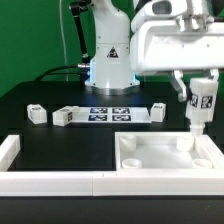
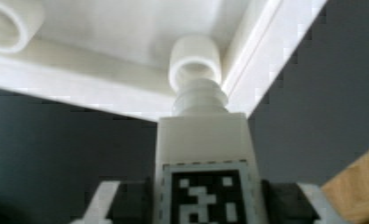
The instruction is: Assemble square table
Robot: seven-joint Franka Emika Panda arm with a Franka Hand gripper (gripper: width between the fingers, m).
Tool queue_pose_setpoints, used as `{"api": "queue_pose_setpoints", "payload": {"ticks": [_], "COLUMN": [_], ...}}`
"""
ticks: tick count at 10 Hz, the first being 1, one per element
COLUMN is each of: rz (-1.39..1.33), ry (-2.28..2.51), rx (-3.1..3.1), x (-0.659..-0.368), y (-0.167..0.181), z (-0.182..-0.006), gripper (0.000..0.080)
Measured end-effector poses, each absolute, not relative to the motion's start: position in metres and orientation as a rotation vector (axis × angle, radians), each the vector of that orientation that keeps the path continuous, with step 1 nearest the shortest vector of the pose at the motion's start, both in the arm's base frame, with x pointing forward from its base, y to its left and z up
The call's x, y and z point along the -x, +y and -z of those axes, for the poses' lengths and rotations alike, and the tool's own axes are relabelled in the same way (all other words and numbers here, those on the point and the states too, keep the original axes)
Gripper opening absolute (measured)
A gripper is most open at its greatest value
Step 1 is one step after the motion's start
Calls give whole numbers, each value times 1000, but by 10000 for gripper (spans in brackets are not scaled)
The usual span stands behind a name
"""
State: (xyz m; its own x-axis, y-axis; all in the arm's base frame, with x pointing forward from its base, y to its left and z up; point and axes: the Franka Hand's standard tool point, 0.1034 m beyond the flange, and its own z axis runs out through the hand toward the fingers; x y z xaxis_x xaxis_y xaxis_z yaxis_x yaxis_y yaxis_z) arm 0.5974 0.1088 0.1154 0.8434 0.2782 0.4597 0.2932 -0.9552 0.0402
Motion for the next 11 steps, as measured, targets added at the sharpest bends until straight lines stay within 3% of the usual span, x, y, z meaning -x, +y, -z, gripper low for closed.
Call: {"api": "queue_pose_setpoints", "payload": {"ticks": [4,11], "rz": [711,716], "ry": [-460,-481], "rx": [2995,2982], "x": [-606,-615], "y": [104,118], "z": [-93,-80], "gripper": [288,290]}}
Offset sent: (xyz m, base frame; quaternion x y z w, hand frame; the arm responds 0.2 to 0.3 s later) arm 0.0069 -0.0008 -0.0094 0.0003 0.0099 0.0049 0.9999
